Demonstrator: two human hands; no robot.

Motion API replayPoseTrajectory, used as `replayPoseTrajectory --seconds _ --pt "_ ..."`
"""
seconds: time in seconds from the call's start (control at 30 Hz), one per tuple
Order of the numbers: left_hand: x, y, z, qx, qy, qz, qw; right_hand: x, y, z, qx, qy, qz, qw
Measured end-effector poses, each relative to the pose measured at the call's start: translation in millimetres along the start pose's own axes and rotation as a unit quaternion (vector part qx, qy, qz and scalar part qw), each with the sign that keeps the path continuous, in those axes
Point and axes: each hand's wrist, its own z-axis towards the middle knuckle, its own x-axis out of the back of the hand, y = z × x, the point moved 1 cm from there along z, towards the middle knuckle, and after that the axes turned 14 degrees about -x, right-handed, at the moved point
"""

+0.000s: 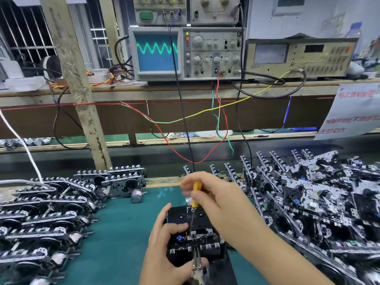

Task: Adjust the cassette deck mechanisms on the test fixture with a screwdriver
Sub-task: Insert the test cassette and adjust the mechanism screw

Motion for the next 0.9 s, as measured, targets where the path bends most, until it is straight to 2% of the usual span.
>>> replayPoseTrajectory --seconds 0.17,0.33,0.53,0.6,0.63,0.7,0.77,0.83,0.9 --pt "0.0 -1.0 0.5 -0.001 -0.001 -0.012 1.0 -5.1 -0.2 -0.1 0.019 0.02 0.025 0.999" --pt "0.6 -1.2 0.5 0.004 -0.007 -0.003 1.0 -18.7 5.6 1.9 0.05 0.095 0.028 0.994" --pt "1.3 -2.1 0.2 0.015 -0.016 0.003 1.0 -12.1 14.3 -5.1 0.027 0.084 0.171 0.981" --pt "2.1 -2.7 1.1 0.009 -0.022 0.004 1.0 0.0 20.9 -14.4 0.018 0.089 0.182 0.979" --pt "2.1 -3.1 1.3 0.005 -0.024 0.005 1.0 6.4 25.5 -19.8 0.007 0.087 0.151 0.985" --pt "2.2 -5.1 1.2 -0.001 -0.022 0.01 1.0 15.8 37.1 -29.0 -0.013 0.074 -0.002 0.997" --pt "2.2 -4.3 1.9 -0.005 -0.028 0.028 0.999 15.4 50.2 -38.6 -0.024 0.028 -0.171 0.985" --pt "2.0 -5.0 1.8 -0.009 -0.037 0.037 0.999 9.3 62.8 -47.2 -0.027 -0.003 -0.216 0.976" --pt "2.8 -4.4 2.2 -0.012 -0.038 0.038 0.998 5.8 72.4 -51.9 -0.032 0.01 -0.188 0.982"
